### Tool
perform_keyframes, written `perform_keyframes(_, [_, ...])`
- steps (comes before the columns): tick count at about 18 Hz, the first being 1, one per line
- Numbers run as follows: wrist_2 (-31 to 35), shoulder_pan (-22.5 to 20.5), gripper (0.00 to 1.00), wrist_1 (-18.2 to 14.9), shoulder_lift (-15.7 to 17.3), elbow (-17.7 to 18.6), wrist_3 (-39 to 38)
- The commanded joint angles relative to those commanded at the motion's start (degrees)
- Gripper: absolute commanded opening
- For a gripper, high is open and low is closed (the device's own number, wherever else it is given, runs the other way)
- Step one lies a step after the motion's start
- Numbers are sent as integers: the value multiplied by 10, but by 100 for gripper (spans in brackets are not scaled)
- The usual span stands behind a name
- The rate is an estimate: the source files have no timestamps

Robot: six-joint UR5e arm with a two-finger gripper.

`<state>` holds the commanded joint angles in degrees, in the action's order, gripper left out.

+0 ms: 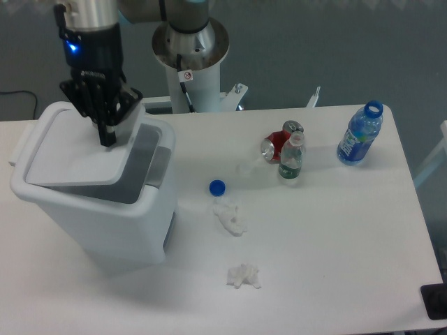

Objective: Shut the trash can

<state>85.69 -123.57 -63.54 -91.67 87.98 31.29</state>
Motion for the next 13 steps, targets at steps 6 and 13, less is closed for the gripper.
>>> perform_keyframes(6, [-7,-11,0,3,-20,21,1])
perform_keyframes(13, [-42,-28,0,3,-21,34,1])
